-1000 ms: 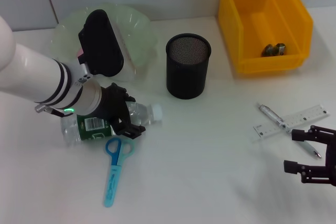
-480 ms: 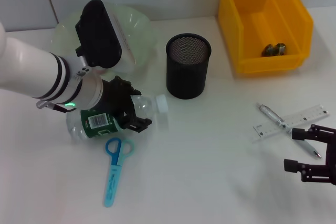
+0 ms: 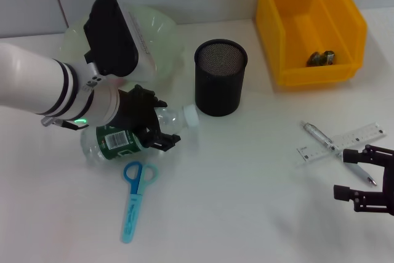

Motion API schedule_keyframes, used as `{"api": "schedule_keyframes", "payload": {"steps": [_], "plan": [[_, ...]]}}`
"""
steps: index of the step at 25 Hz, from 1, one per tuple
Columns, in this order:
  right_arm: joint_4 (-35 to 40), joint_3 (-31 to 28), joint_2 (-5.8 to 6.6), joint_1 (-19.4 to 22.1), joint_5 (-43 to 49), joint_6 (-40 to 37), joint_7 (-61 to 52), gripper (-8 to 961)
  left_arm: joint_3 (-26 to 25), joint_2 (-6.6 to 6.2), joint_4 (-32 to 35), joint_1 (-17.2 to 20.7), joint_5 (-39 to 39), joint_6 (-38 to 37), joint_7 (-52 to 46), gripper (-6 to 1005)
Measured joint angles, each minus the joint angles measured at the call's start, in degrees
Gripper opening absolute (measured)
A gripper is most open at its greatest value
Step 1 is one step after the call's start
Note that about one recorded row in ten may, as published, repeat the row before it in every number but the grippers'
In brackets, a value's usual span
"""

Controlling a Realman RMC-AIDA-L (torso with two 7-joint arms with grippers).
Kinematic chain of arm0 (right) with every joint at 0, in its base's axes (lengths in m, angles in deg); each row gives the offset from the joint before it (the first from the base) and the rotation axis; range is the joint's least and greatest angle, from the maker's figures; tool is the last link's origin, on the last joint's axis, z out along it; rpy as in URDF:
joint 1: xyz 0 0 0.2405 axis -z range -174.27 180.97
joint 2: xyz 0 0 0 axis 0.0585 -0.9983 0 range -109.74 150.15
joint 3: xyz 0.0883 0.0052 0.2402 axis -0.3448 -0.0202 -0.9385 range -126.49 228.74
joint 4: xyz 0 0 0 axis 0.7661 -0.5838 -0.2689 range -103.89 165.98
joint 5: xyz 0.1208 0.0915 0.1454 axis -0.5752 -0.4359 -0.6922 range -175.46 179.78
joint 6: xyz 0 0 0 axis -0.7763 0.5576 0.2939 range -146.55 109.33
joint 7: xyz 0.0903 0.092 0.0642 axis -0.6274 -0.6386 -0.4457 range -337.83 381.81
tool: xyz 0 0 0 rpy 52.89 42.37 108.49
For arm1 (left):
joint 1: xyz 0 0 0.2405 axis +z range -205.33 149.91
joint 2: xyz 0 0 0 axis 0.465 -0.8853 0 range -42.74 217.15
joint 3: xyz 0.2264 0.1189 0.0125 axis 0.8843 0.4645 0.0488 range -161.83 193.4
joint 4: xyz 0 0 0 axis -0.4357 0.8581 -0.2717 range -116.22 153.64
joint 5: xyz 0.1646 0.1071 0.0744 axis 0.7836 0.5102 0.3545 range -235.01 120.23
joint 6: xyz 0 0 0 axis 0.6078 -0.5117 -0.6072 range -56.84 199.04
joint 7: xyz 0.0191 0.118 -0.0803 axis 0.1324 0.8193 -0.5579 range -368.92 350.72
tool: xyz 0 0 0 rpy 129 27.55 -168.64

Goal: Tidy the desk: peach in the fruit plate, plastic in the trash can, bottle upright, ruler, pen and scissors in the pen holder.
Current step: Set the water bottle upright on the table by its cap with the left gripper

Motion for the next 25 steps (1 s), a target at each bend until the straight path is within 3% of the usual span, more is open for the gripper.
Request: {"api": "schedule_keyframes", "payload": {"steps": [25], "plan": [[0.12, -0.01, 0.00, -0.47, -0.12, -0.26, -0.66, 827, -1.04, -0.16, 5.38, 3.05, -4.20, -0.21, 0.47, 725]]}}
